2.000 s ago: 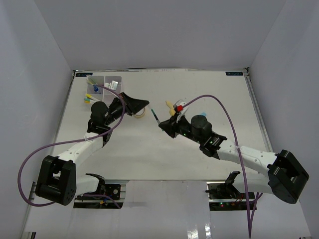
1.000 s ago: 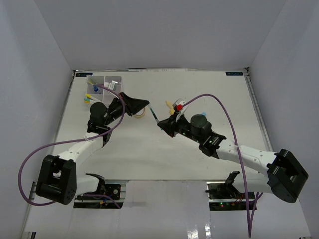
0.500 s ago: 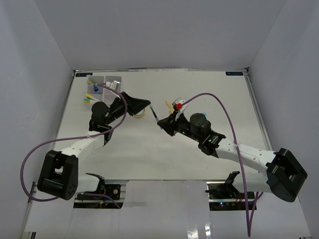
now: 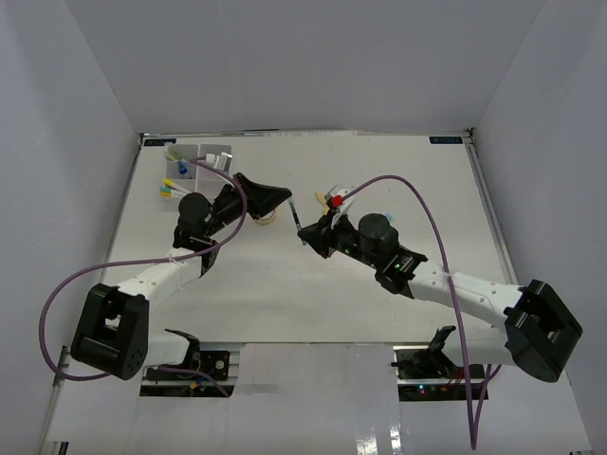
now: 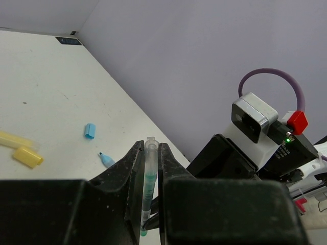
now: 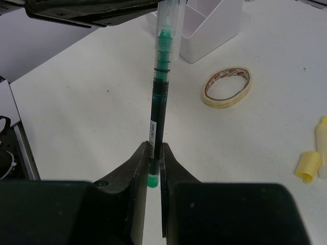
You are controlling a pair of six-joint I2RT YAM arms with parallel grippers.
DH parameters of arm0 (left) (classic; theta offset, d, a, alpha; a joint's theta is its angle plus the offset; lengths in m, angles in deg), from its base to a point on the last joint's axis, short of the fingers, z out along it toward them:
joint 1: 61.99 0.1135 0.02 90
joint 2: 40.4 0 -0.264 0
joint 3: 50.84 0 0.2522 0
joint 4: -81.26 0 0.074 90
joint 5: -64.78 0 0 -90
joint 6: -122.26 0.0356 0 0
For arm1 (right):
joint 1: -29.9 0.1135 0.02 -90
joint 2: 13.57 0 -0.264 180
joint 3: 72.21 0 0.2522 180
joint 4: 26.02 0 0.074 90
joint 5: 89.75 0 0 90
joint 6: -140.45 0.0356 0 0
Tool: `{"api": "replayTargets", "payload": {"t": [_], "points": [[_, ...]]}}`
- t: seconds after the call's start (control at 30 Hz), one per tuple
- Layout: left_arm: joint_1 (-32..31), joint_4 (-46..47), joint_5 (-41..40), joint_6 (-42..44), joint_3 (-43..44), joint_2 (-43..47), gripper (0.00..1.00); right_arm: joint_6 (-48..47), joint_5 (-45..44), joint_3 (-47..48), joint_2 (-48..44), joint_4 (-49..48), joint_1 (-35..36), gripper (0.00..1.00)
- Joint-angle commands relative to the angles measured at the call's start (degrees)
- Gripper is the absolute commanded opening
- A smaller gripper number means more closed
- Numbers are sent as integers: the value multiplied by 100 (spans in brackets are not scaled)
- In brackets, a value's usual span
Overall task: Sort the stationery into containers
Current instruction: Close the pen cap on the pen.
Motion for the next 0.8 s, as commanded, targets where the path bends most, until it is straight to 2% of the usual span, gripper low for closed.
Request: {"api": "replayTargets", "payload": {"t": [0.0,0.17,0.37,0.57,0.77], "points": [[-389,-610,499,199,95,-8,0,-226,-197,617,-97,-944,13,8],[-837,-1585,129,1112,341,220,0,-366,-285,644,-264,-891,-5,8],[-838,-2350,-135,1544,376,511,0,-454,-285,451,-554,-795,-23,8],[-838,-2905,-179,1843,517,555,0,-516,-285,301,-783,-680,-23,8],[-838,-2915,172,1808,474,309,0,-569,-285,283,-897,-645,-31,8]]}}
